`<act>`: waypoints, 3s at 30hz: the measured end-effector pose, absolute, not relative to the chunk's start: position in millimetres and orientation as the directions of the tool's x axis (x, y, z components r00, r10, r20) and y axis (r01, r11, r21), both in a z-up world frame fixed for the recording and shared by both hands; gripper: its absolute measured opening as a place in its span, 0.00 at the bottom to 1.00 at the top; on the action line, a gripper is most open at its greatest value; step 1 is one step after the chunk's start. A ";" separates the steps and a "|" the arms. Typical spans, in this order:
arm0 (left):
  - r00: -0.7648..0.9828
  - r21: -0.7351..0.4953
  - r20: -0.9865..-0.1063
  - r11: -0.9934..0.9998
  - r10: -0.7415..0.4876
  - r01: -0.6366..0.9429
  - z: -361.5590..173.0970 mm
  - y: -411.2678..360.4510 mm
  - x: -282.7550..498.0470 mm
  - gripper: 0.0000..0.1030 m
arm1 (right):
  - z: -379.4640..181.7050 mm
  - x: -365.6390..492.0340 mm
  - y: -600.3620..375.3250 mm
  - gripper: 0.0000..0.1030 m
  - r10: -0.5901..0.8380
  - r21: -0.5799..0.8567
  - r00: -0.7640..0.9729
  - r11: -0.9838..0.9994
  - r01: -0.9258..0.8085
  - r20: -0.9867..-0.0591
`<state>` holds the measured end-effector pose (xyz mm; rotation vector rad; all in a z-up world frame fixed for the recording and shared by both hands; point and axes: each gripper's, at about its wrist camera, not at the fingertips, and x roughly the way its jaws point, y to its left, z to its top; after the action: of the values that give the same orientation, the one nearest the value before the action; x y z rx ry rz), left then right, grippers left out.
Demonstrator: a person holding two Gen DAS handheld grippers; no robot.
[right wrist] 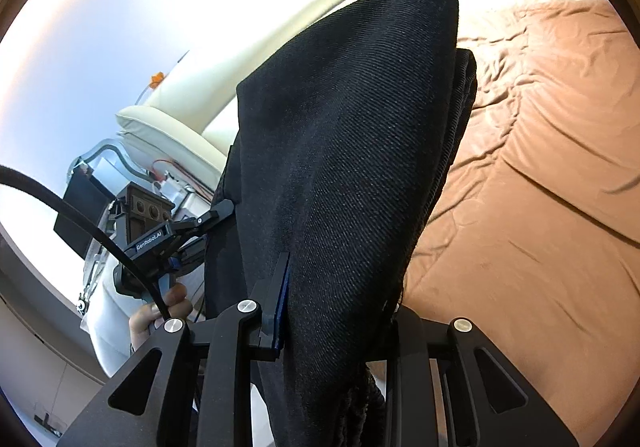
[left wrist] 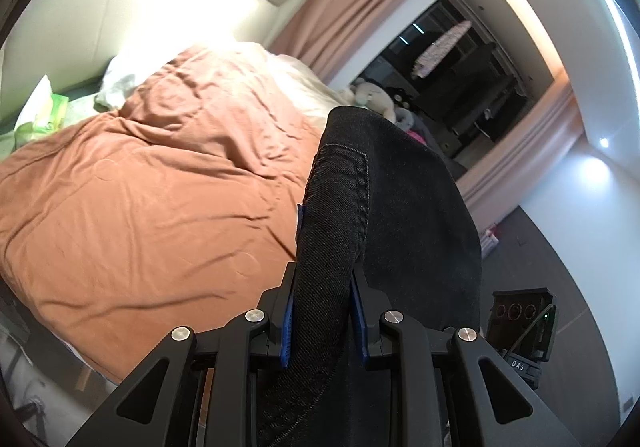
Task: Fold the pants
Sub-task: 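Lift the folded jeans off the bed with both tools, then carry the folded jeans toward the bed head and lower them with both tools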
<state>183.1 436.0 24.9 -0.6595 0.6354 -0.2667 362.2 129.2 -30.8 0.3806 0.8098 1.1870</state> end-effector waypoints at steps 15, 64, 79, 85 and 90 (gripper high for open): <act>0.764 -0.588 -0.570 0.800 -0.302 -0.122 -22.0 525.0 258.5 0.23 | -76.4 430.8 262.3 0.22 0.921 0.694 0.067 0.336 -0.637 -0.384; 0.629 -0.447 -0.777 0.727 -0.026 -0.521 -131.9 588.0 206.2 0.49 | -165.5 400.0 339.3 0.26 0.846 0.800 -0.169 0.387 -0.459 -0.506; 0.653 -0.451 -0.757 0.752 -0.037 -0.480 -132.1 554.5 213.8 0.49 | -107.7 428.6 327.1 0.26 0.823 0.602 0.005 0.420 -0.679 -0.567; 0.645 -0.409 -0.764 0.774 -0.001 -0.483 -137.4 552.3 229.4 0.48 | -91.9 445.0 337.9 0.26 0.818 0.517 0.061 0.417 -0.747 -0.572; 0.643 -0.376 -0.766 0.792 0.026 -0.481 -141.4 553.9 241.3 0.48 | -91.8 455.9 356.6 0.26 0.808 0.454 0.078 0.405 -0.794 -0.584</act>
<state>241.3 553.9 -141.4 -0.6022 0.8316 0.3097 455.9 356.6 -91.8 0.0193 0.8881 1.1992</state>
